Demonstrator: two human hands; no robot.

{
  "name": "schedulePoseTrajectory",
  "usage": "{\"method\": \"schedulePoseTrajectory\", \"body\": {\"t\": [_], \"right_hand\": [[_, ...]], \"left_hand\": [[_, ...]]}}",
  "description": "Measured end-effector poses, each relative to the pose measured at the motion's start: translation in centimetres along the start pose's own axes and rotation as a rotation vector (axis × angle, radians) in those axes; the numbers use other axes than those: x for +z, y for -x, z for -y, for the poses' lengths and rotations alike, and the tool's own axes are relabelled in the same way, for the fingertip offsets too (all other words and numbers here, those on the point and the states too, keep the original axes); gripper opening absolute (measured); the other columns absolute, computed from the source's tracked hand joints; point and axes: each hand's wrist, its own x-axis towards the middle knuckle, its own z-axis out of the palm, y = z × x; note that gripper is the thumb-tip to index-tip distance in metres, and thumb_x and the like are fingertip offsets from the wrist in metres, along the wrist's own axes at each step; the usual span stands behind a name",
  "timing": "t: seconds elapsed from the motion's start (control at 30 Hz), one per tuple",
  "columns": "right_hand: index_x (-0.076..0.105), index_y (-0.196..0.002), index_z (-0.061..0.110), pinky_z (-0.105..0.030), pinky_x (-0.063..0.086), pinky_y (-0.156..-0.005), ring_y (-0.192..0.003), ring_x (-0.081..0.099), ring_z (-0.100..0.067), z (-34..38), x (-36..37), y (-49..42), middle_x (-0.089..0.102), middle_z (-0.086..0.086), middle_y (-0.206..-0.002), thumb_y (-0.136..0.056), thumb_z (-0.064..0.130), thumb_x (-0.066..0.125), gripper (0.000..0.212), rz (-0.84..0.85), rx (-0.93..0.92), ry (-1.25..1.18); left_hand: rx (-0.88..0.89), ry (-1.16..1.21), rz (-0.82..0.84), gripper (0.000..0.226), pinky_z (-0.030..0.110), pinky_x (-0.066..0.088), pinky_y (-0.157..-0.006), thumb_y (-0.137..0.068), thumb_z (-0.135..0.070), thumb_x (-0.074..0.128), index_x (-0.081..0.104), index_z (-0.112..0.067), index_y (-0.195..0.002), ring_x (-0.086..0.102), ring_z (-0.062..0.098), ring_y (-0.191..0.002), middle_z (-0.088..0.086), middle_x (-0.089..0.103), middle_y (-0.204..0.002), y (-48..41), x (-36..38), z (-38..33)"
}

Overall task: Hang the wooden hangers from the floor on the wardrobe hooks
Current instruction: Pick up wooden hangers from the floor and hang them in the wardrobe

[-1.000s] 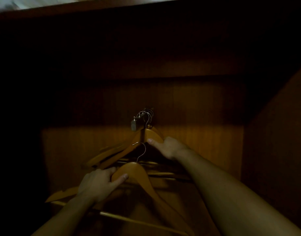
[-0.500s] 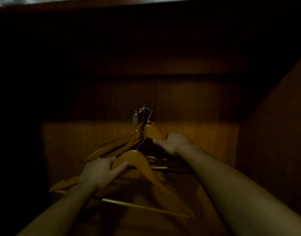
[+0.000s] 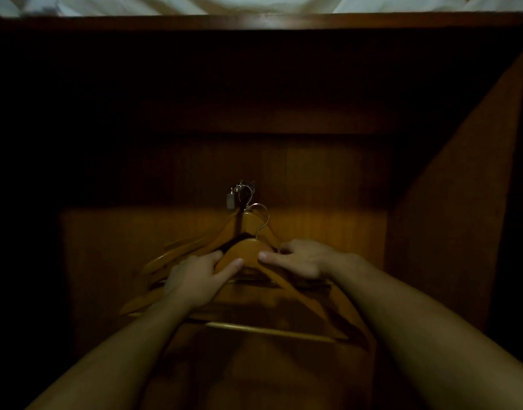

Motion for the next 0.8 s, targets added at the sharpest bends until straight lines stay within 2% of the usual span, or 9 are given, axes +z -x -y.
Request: {"method": "schedulePoseTrajectory", "body": {"t": [0.07, 0.17, 0.23, 0.3, 0.37, 0.47, 0.57, 0.63, 0.8], "right_hand": [[0.066, -0.122, 0.023, -0.045, 0.052, -0.097, -0.103, 0.066, -0.021, -0.5, 0.1, 0.4, 0.070, 0.002, -0.113, -0.059, 0.100, 0.026, 0.108, -0.009, 0.025, -0.069], [0.066, -0.125, 0.021, -0.044, 0.055, -0.094, -0.102, 0.067, -0.020, -1.3, 0.2, 0.6, 0.070, 0.001, -0.115, -0.056, 0.099, 0.040, 0.108, -0.048, 0.038, -0.137], [0.066, -0.123, 0.020, -0.045, 0.055, -0.095, -0.102, 0.068, -0.021, -2.1, 0.0, 0.6, 0.071, -0.001, -0.113, -0.060, 0.093, 0.057, 0.097, -0.024, 0.058, -0.217], [0.067, -0.118, 0.018, -0.045, 0.056, -0.096, -0.101, 0.069, -0.023, -2.8, -0.2, 0.5, 0.072, -0.003, -0.111, -0.071, 0.076, 0.069, 0.075, 0.009, 0.066, -0.291], [0.069, -0.109, 0.015, -0.038, 0.058, -0.085, -0.091, 0.071, -0.021, -3.0, -0.4, 0.2, 0.074, -0.003, -0.100, -0.082, 0.064, 0.069, 0.056, -0.027, 0.019, -0.298], [0.071, -0.095, 0.013, -0.033, 0.049, -0.068, -0.072, 0.065, -0.018, -2.5, -0.5, -0.6, 0.068, -0.002, -0.080, -0.085, 0.064, 0.065, 0.052, -0.134, -0.023, -0.279], [0.066, -0.083, 0.016, -0.032, 0.046, -0.065, -0.067, 0.060, -0.017, -1.7, -0.6, -1.7, 0.062, 0.000, -0.072, -0.087, 0.065, 0.063, 0.050, -0.149, -0.016, -0.274], [0.060, -0.078, 0.018, -0.031, 0.043, -0.064, -0.066, 0.057, -0.016, -1.2, -0.5, -2.6, 0.057, 0.001, -0.070, -0.088, 0.064, 0.062, 0.047, -0.137, -0.018, -0.251], [0.057, -0.076, 0.021, -0.030, 0.043, -0.063, -0.067, 0.057, -0.016, -1.1, 0.0, -4.4, 0.057, 0.001, -0.071, -0.090, 0.065, 0.058, 0.047, -0.125, -0.021, -0.168]], "left_hand": [[0.007, 0.019, -0.030, 0.057, 0.029, 0.041, -0.060, -0.081, -0.079, 0.023, 0.055, -0.031, -0.082, 0.058, 0.007, -0.065, -0.008, 0.061, -0.070, -0.2, -0.2, -0.8], [0.009, 0.037, -0.043, 0.056, 0.030, 0.042, -0.057, -0.079, -0.079, 0.022, 0.050, -0.030, -0.076, 0.057, 0.010, -0.062, -0.006, 0.059, -0.068, -0.7, -0.9, -1.3], [-0.006, 0.074, -0.037, 0.061, 0.035, 0.048, -0.061, -0.077, -0.080, 0.021, 0.053, -0.028, -0.079, 0.059, 0.015, -0.064, -0.002, 0.061, -0.070, -1.2, -1.1, -1.5], [-0.027, 0.127, -0.057, 0.064, 0.037, 0.050, -0.063, -0.076, -0.080, 0.023, 0.056, -0.026, -0.082, 0.062, 0.019, -0.065, 0.003, 0.063, -0.072, -1.5, -1.3, -1.8], [-0.040, 0.146, -0.063, 0.062, 0.036, 0.050, -0.062, -0.076, -0.079, 0.024, 0.055, -0.025, -0.082, 0.062, 0.019, -0.065, 0.002, 0.063, -0.072, -1.8, -1.4, -2.0], [-0.060, 0.140, -0.029, 0.053, 0.034, 0.055, -0.067, -0.080, -0.077, 0.037, 0.052, -0.028, -0.092, 0.061, 0.013, -0.071, -0.005, 0.062, -0.080, -2.7, -1.8, -1.7], [-0.101, 0.030, 0.023, 0.033, 0.030, 0.054, -0.069, -0.089, -0.049, 0.064, 0.049, -0.029, -0.110, 0.063, 0.010, -0.078, -0.008, 0.062, -0.089, -3.6, -2.1, -1.1], [-0.153, 0.023, 0.023, 0.025, 0.026, 0.049, -0.064, -0.091, -0.030, 0.065, 0.052, -0.026, -0.111, 0.062, 0.008, -0.074, -0.007, 0.062, -0.087, -4.1, -2.0, -0.5], [-0.173, 0.045, 0.015, 0.019, 0.034, 0.058, -0.074, -0.092, -0.023, 0.062, 0.052, -0.025, -0.108, 0.064, 0.010, -0.076, -0.005, 0.064, -0.088, -4.9, -0.9, 1.1]]}}
